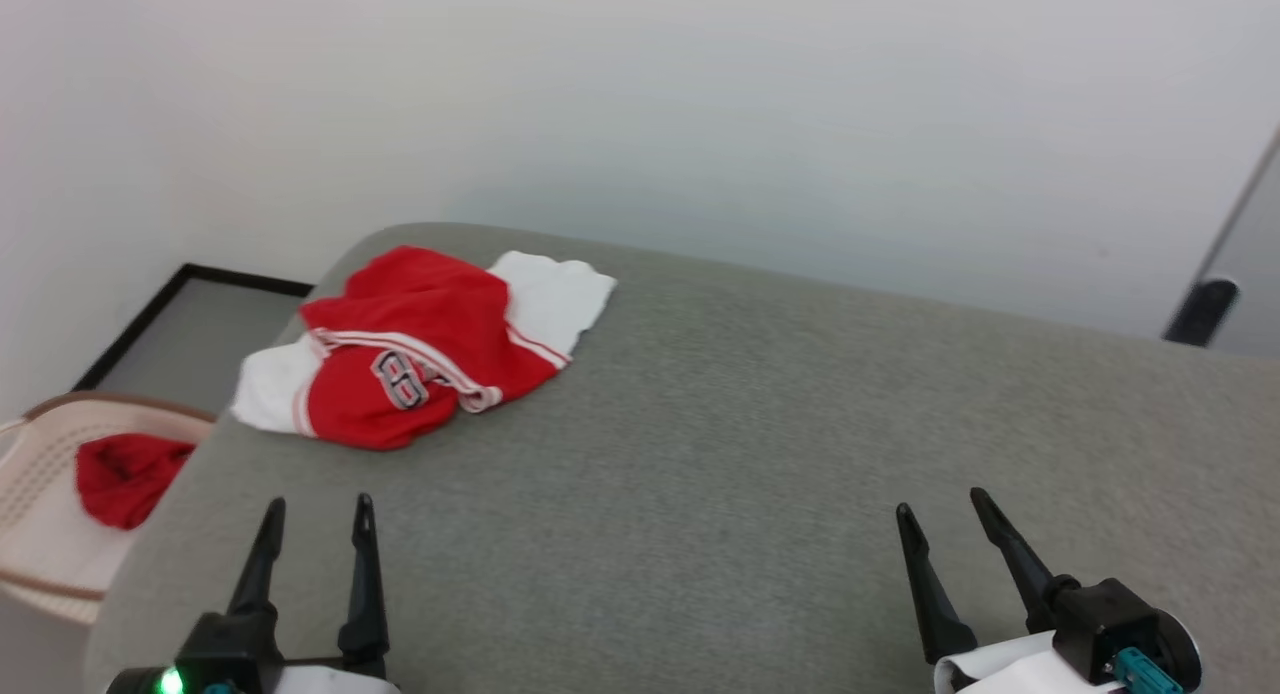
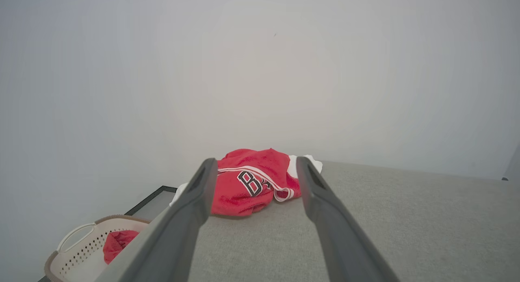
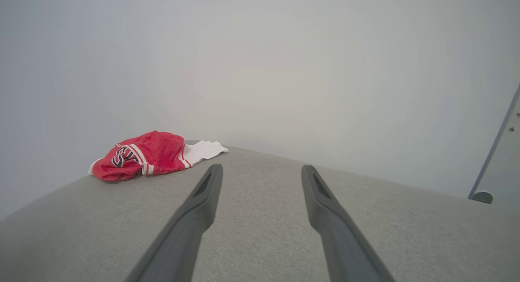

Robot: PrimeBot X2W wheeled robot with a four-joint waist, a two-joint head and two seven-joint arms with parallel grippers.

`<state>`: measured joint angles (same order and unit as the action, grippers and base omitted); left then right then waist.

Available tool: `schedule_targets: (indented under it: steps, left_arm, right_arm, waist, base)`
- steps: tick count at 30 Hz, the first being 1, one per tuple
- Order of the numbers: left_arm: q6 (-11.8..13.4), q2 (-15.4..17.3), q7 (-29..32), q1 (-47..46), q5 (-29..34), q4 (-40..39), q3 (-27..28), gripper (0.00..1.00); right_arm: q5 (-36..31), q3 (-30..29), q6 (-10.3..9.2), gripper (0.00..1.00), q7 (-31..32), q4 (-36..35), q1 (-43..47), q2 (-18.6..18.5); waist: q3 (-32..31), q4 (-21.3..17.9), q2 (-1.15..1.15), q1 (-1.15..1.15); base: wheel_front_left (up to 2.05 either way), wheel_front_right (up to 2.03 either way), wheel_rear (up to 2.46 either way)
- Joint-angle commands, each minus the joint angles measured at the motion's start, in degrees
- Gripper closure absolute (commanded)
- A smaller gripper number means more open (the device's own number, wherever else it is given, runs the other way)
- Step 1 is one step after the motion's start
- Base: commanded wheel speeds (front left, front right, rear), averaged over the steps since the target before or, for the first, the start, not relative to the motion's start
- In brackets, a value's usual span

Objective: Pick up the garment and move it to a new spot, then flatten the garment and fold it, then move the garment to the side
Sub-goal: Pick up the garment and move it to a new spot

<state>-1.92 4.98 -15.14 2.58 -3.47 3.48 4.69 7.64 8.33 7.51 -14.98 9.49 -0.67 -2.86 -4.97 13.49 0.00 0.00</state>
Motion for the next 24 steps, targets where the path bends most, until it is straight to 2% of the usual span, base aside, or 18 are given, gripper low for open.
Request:
schedule_targets:
  steps: [1, 7, 12, 15, 19, 24]
  left_arm:
    - [0.4, -0.1, 0.0, 0.6, 0.1, -0.2, 0.0, 0.0]
    - [0.9, -0.5, 0.0, 1.0, -1.2, 0.7, 0.5, 0.0]
    - [-0.9, 0.2, 0.7, -2.6, -3.1, 2.1, 0.4, 0.0]
    - [-2.2, 1.9, 3.9, -6.7, -5.3, 2.7, 1.0, 0.0]
    - [-3.9, 4.9, 11.8, -14.3, -10.7, 3.5, 2.5, 0.0]
    - [-5.1, 12.4, 22.0, -25.7, -14.4, 5.6, 2.4, 0.0]
  right_arm:
    - [0.1, 0.3, -0.04, 0.0, -0.3, 0.1, 0.1, 0.0]
    - [0.2, 1.0, -0.04, 0.0, -0.3, 0.5, -0.1, -0.1]
    - [-0.4, 0.9, -0.04, 0.0, -0.3, 0.4, -0.6, -0.1]
    - [-1.0, 0.8, -0.04, 0.0, -0.3, 0.3, -1.0, -0.1]
    - [-2.6, 0.4, -0.04, 0.0, -0.3, -0.5, -2.8, -0.1]
    - [-4.9, 0.2, -0.05, 0.0, -0.2, -1.5, -6.4, -0.1]
  waist:
    - [-1.5, 3.3, 0.0, 0.0]
    - [-1.3, 4.8, 0.0, 0.0]
    - [0.7, 4.0, 0.0, 0.0]
    - [2.8, 2.8, 0.0, 0.0]
    - [8.1, 0.7, 0.0, 0.0]
    - [15.8, -2.5, 0.0, 0.0]
  base:
    - [0.0, 0.0, 0.0]
    - [0.0, 0.0, 0.0]
    - [0.0, 0.0, 0.0]
    - [0.0, 0.0, 0.0]
    - [0.0, 0.0, 0.0]
    - [0.0, 0.0, 0.0]
